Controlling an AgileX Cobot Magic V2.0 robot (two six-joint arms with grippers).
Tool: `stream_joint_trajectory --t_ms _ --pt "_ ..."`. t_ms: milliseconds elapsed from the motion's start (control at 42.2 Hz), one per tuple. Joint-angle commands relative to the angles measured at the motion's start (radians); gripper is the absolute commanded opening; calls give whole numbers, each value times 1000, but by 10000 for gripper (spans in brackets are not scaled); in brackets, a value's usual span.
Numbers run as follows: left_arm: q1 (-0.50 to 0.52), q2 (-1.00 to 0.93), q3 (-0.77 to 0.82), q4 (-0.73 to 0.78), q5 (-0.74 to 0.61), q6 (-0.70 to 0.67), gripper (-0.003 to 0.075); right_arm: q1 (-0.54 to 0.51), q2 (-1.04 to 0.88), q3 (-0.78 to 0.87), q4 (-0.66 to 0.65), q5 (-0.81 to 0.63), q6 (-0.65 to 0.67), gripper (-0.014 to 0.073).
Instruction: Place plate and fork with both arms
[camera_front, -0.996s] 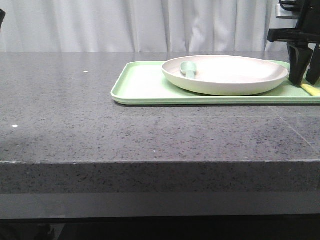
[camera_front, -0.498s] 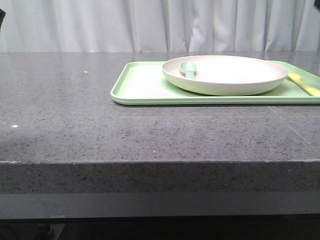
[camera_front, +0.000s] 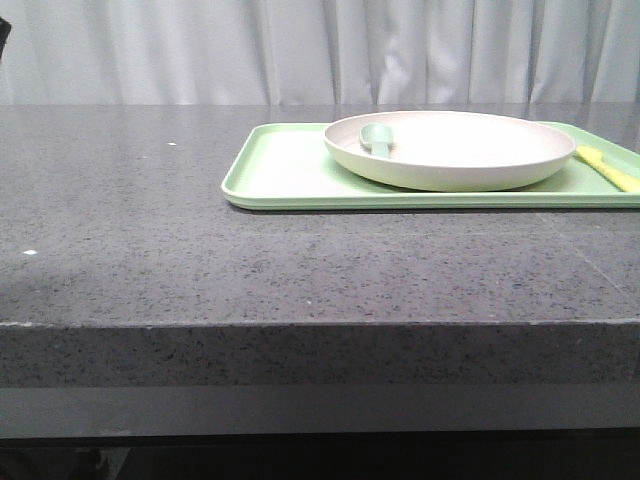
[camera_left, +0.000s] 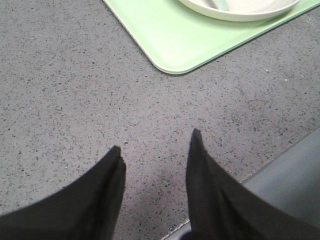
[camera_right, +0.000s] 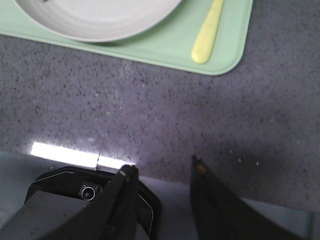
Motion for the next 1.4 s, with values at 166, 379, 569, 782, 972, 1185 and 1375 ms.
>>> stream_joint_trajectory --t_ms 166,379,569,782,972,1185,1375 --pt "2 -11 -28 -11 -64 1 295 0 -297 206 -12 -137 16 297" --pt "2 -11 -28 -11 -64 1 295 0 -430 285 -17 -169 79 297" --pt "2 -11 -28 -11 -68 1 223 0 -447 290 -27 -169 79 210" --pt "13 -11 -28 -9 -106 -45 -18 0 -447 290 -27 -172 79 -74" --pt "79 -11 -28 -11 -111 -88 -18 0 -447 291 -27 -190 79 -68" --pt "96 -11 -28 -11 -110 -88 -18 0 -447 291 -27 -188 79 -68" --pt "96 -11 -28 -11 -110 -88 -18 0 -447 291 -27 -188 79 -68"
